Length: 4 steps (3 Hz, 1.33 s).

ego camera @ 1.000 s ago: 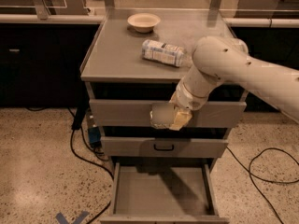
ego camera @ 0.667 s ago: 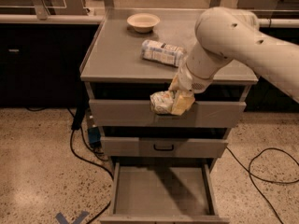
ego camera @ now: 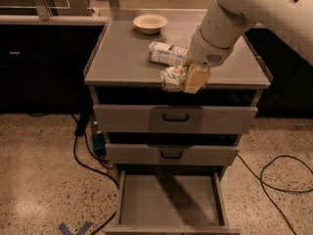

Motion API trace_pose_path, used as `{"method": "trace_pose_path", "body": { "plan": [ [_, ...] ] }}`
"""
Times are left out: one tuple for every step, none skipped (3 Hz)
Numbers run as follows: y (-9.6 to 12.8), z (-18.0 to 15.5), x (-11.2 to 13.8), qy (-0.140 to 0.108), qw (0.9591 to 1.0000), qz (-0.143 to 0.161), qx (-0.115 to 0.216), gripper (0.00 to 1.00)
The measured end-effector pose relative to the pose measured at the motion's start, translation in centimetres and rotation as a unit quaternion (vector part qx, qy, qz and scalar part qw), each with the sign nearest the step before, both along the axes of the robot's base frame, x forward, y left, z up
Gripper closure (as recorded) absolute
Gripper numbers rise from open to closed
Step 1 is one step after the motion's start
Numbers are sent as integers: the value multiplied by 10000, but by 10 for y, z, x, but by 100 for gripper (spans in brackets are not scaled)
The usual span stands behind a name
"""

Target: Pick 7up can from bottom drawer and place on counter

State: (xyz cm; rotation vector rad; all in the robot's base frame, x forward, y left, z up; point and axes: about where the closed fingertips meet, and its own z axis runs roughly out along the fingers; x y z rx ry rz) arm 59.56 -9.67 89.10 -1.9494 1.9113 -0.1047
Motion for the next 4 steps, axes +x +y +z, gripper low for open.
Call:
{"method": "trace_pose_path", "body": {
  "plan": [
    [0, 0, 0, 0, 10000, 0, 0, 100],
    [-7, 3, 8, -62, 9999, -69, -120, 100],
    [-25, 18, 33, -256, 9987, -208, -382, 100],
    [-55, 39, 63, -423, 9953, -473, -726, 100]
  ]
}}
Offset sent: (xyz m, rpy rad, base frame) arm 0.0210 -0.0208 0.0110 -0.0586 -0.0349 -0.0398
